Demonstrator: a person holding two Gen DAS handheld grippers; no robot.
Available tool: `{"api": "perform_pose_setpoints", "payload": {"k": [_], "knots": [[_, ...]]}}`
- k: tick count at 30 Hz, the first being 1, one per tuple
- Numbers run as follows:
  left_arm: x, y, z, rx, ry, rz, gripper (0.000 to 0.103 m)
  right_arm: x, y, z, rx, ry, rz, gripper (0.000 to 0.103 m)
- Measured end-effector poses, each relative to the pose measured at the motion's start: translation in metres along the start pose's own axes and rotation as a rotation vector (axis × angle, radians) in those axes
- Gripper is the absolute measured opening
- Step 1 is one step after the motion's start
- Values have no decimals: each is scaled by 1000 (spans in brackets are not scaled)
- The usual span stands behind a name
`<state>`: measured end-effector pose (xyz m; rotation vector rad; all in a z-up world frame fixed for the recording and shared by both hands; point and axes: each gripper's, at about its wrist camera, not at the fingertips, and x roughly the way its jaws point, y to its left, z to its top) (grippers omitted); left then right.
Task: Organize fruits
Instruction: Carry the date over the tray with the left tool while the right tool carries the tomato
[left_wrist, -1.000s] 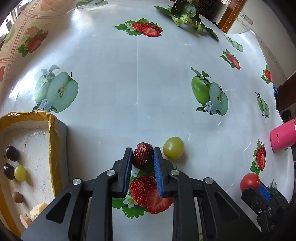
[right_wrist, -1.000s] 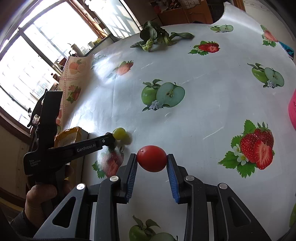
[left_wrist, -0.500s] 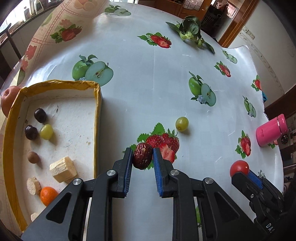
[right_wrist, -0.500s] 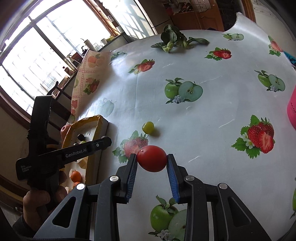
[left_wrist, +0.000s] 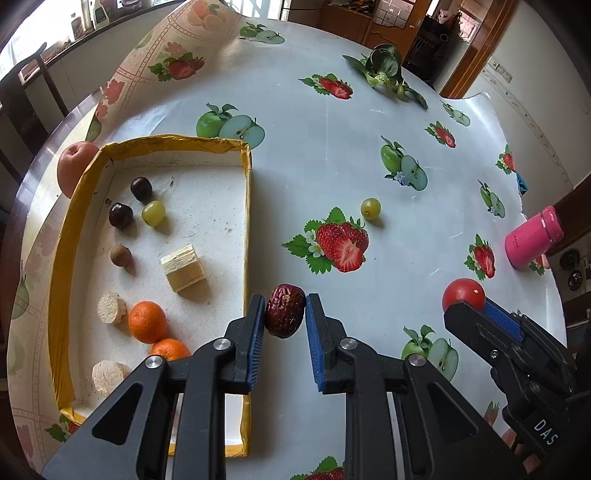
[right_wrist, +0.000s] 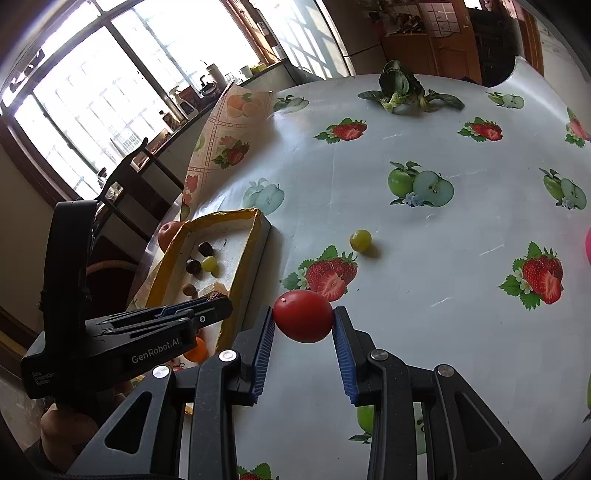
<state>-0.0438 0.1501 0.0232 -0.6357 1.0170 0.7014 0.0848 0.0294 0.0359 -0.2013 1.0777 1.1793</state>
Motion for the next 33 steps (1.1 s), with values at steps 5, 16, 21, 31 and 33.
{"api": "perform_pose_setpoints", "payload": {"k": [5, 16, 21, 31, 33], "knots": [[-8, 11, -7, -14, -9, 11, 20, -1, 13, -5, -29, 12, 8, 33], [-24, 35, -17, -45, -34, 51, 20, 4, 42, -11, -82, 29, 31, 33], [-31, 45, -21, -51, -51, 84, 20, 8, 55, -12, -106, 36, 45, 33], [-36, 69, -32, -85, -62, 129, 20, 15, 80, -12, -152, 47, 65, 33], [-36, 73, -33, -93, -61, 132, 20, 16, 83, -12, -156, 47, 67, 33]]}}
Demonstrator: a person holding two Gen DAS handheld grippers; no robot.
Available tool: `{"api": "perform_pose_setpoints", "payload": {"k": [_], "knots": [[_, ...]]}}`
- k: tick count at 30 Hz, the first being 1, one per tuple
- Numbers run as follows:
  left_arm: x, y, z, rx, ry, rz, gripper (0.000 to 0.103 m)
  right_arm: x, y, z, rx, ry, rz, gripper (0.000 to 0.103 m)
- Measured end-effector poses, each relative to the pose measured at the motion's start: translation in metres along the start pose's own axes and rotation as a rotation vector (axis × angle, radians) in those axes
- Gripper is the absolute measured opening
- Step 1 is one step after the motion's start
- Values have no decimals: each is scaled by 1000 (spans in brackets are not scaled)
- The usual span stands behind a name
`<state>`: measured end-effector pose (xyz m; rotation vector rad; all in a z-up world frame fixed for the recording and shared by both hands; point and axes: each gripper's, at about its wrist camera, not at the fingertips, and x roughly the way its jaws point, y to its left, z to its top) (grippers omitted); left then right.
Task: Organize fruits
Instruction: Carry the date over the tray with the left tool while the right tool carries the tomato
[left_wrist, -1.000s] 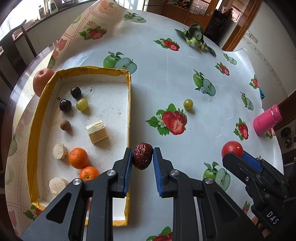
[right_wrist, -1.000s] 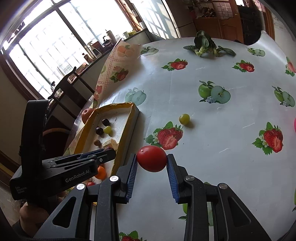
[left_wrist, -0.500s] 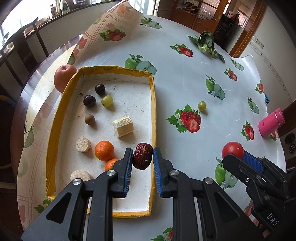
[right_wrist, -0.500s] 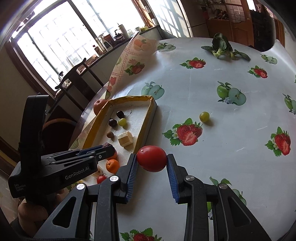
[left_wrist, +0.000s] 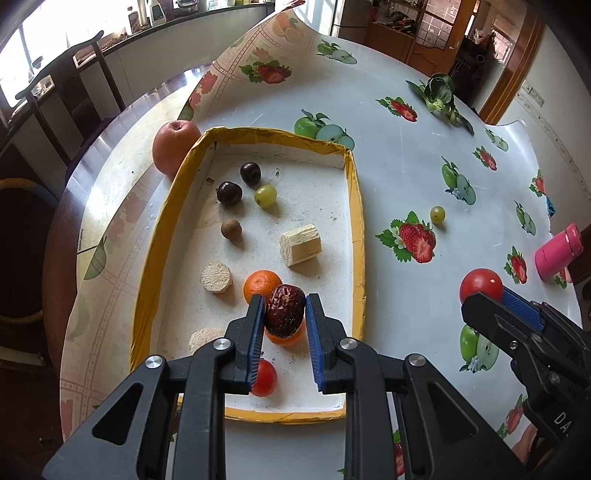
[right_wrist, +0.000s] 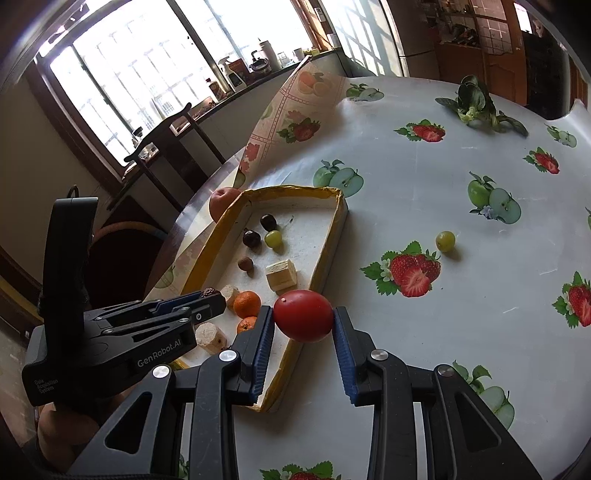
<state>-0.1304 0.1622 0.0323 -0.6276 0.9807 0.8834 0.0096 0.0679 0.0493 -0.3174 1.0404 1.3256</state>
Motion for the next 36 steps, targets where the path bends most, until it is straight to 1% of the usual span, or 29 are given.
{"api": "perform_pose_setpoints", "payload": {"k": [13, 19, 26, 32, 36], "knots": [[2, 23, -2, -40, -2, 14, 20, 10, 14, 8, -28, 7, 8, 33], [7, 49, -1, -98, 10, 18, 20, 22, 18, 15, -37, 17, 10, 33], [15, 77, 6, -167, 22, 5, 20, 43, 22, 35, -52, 22, 19, 33], [28, 74, 23, -160, 31, -4, 20, 75, 21, 57, -63, 43, 22, 33], [47, 66, 36, -150, 55, -18, 20, 99, 21, 74, -75, 63, 12, 33]]}}
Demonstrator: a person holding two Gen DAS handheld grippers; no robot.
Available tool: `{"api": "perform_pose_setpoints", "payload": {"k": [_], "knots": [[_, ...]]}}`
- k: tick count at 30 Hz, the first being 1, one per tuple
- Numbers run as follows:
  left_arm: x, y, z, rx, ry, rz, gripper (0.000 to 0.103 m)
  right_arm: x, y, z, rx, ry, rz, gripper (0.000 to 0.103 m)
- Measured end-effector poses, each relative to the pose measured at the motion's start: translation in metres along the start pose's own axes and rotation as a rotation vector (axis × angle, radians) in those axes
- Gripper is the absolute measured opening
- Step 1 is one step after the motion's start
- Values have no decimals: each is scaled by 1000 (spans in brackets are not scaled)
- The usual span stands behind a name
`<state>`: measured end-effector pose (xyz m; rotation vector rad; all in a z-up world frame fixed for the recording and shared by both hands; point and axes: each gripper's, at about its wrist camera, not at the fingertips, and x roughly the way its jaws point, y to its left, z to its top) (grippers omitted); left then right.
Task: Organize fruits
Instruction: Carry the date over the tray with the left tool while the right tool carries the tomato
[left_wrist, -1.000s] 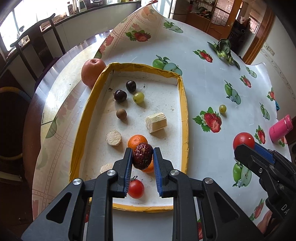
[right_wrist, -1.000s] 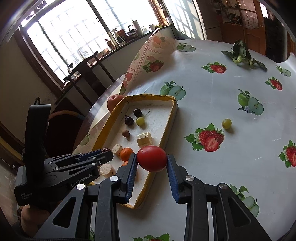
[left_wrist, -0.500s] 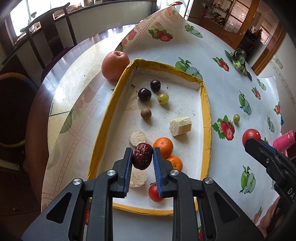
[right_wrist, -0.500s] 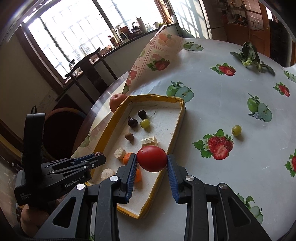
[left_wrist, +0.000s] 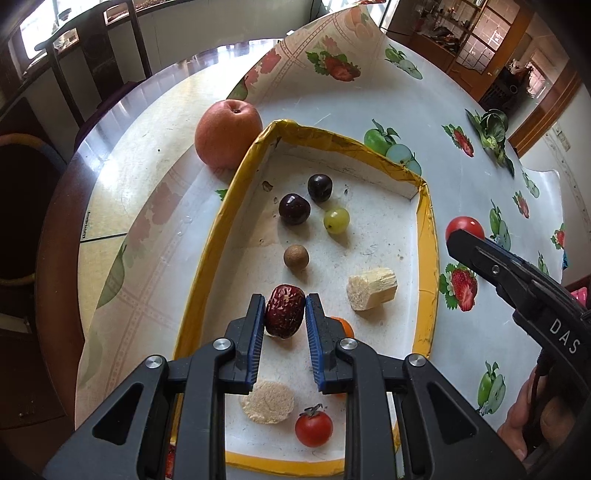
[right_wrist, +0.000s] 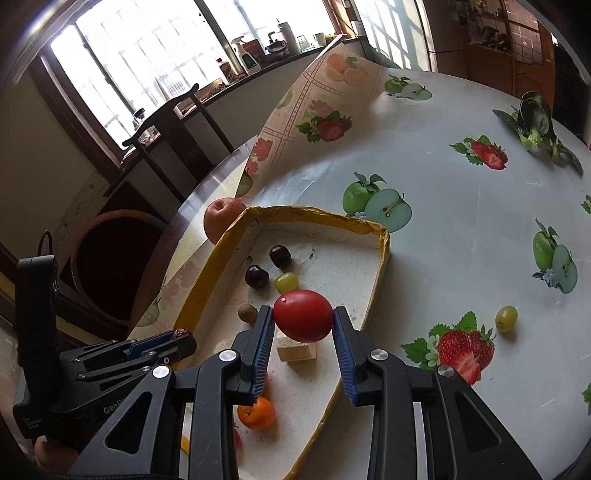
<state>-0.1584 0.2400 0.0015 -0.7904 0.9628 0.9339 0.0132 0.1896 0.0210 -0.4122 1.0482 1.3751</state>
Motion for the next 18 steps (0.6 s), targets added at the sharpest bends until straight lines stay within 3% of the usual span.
{"api": "perform_pose_setpoints", "payload": {"k": [7, 18], "knots": [[32, -8, 11, 17, 44, 14, 20, 42, 0, 21, -38, 47, -21, 33], [54, -6, 17, 21, 69, 45, 20, 83, 0, 17, -100, 106, -58, 33]]}}
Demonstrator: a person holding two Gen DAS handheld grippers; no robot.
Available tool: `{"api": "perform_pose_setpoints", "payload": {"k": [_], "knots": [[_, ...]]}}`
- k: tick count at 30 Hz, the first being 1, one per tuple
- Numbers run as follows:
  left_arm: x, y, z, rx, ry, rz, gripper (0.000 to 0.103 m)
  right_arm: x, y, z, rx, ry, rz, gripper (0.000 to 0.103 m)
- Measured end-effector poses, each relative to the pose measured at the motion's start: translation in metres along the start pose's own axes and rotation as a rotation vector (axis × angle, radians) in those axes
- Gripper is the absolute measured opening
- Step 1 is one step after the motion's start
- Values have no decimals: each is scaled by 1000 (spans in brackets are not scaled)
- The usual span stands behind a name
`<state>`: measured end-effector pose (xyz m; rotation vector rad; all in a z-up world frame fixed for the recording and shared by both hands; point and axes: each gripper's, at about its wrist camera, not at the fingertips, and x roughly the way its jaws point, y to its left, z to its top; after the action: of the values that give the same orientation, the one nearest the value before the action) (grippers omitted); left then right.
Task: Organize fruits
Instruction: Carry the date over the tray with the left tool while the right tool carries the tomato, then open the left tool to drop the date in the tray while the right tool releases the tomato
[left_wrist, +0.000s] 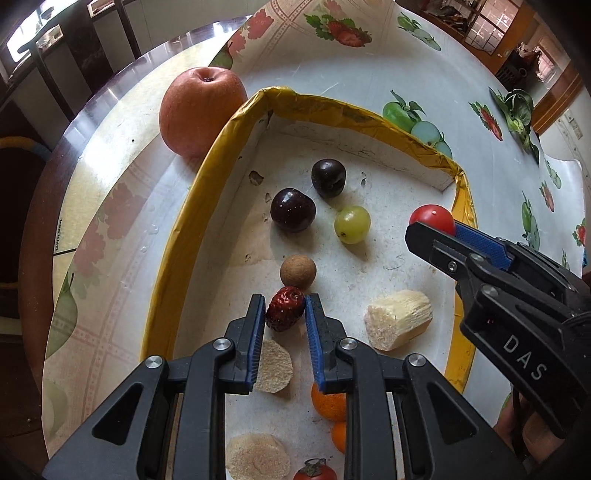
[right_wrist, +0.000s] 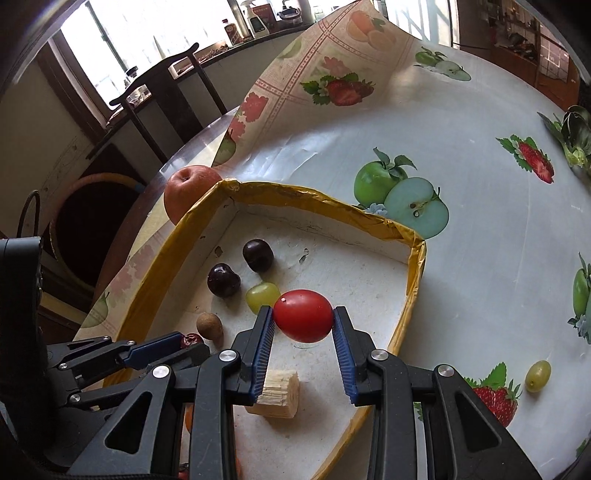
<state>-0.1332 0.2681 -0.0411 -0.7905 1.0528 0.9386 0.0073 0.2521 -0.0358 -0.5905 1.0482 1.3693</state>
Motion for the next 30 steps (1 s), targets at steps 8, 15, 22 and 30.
{"api": "perform_pose_setpoints", "payload": {"k": [8, 15, 22, 30], "knots": [[9, -4, 0, 9, 23, 20, 20, 12, -7, -1, 2, 23, -13, 33], [5, -4, -2, 8, 18, 35, 54, 10, -6, -3, -16, 37, -19, 34], [-9, -9, -14, 25, -4, 41, 61, -10, 1, -4, -60, -1, 7, 52], [-20, -13, -28, 33, -18, 49, 62, -29, -2, -16, -56, -8, 17, 52]]}}
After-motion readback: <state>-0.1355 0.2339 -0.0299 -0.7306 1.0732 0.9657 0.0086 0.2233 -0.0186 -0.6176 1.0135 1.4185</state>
